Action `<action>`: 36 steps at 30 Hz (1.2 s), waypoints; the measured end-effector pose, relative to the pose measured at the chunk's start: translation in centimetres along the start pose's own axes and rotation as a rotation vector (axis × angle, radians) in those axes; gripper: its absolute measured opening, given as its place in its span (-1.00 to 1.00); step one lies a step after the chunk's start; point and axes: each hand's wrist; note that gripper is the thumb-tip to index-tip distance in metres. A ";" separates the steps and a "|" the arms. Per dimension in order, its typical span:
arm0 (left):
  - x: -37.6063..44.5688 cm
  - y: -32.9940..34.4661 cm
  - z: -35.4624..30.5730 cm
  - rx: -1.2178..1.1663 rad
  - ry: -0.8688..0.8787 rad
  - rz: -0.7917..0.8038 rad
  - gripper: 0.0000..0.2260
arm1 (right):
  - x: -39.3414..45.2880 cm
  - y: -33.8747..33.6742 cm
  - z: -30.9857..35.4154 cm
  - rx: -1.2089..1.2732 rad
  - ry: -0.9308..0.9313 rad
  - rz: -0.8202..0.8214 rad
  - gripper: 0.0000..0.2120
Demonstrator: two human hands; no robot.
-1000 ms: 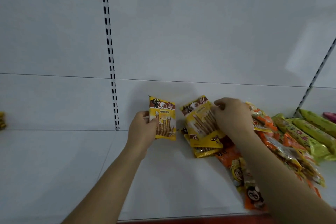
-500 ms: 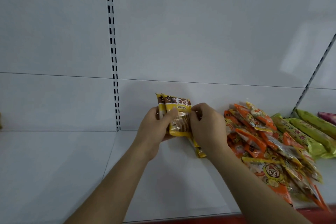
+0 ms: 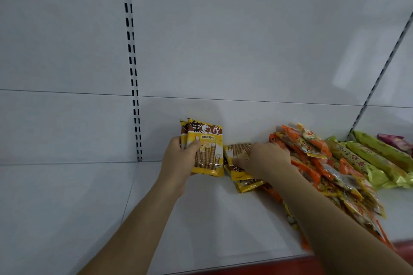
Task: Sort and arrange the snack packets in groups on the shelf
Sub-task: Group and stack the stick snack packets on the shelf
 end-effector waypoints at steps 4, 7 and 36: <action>0.4 -0.2 0.3 0.040 -0.005 0.003 -0.87 | 0.5 -0.6 -0.2 0.026 -0.006 -0.048 -0.57; 0.6 -0.4 0.5 0.055 -0.007 -0.002 -0.87 | 1.4 -0.5 -0.5 0.118 0.010 -0.113 -0.68; -0.7 -3.7 -3.3 0.033 -0.066 0.482 -0.52 | 0.1 -6.4 4.1 0.192 -1.099 -0.444 -0.80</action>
Point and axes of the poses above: each hand's wrist, its own x-axis towards the middle knuckle, its own y-axis out of the palm, z = x × y, and after that the axes turned 7 degrees about y, right-handed
